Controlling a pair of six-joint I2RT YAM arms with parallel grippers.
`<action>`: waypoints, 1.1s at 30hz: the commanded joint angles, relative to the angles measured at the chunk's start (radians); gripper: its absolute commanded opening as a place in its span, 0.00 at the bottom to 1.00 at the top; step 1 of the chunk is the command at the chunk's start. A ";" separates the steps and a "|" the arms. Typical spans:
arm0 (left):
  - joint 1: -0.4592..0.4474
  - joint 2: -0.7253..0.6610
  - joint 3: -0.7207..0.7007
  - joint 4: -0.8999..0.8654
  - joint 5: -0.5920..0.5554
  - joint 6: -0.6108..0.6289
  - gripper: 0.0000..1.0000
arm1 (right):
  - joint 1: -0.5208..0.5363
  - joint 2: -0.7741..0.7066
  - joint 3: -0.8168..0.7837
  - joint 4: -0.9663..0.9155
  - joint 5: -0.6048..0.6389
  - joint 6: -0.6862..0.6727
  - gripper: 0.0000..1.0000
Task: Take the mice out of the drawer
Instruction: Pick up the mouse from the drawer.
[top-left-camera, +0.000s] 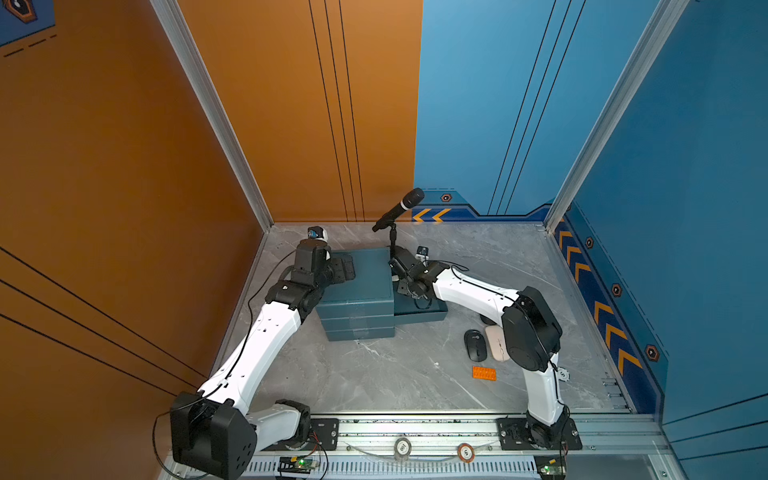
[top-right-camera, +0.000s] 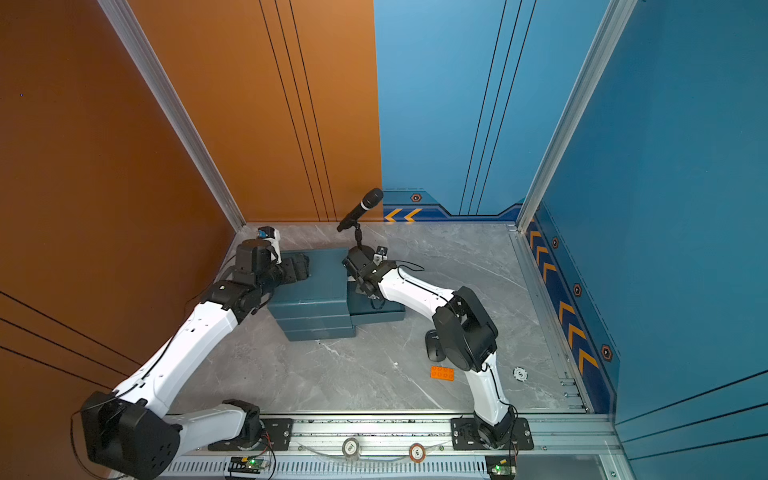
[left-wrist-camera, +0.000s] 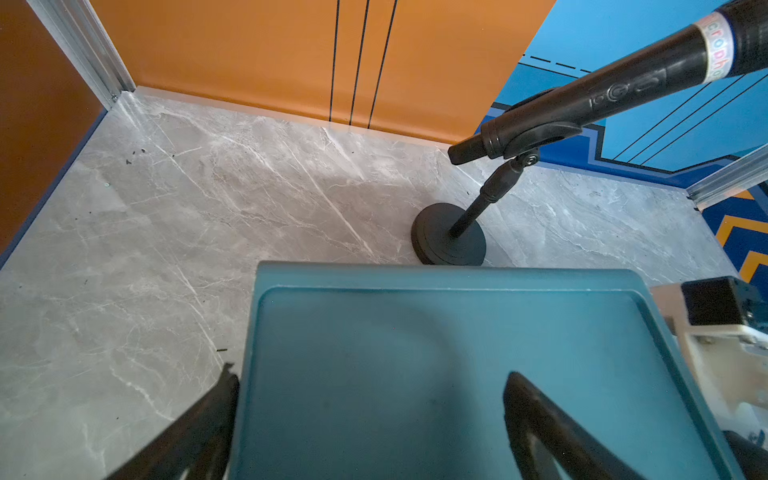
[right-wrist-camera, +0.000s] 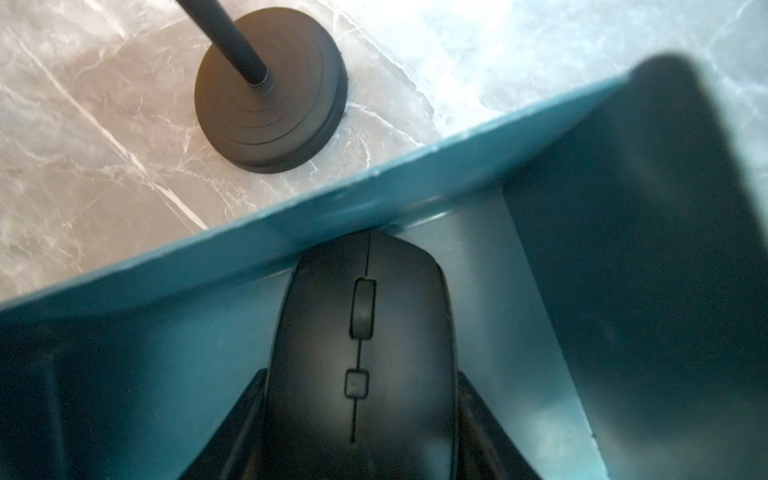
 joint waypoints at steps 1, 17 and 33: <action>-0.002 -0.002 0.010 0.016 0.015 -0.008 0.98 | 0.008 0.010 0.015 -0.042 0.027 -0.021 0.44; -0.001 -0.007 0.012 0.016 0.024 -0.006 0.98 | 0.016 -0.174 0.003 -0.030 0.091 -0.190 0.41; 0.000 -0.023 0.007 0.023 0.023 -0.003 0.98 | 0.015 -0.247 0.000 -0.014 0.095 -0.278 0.40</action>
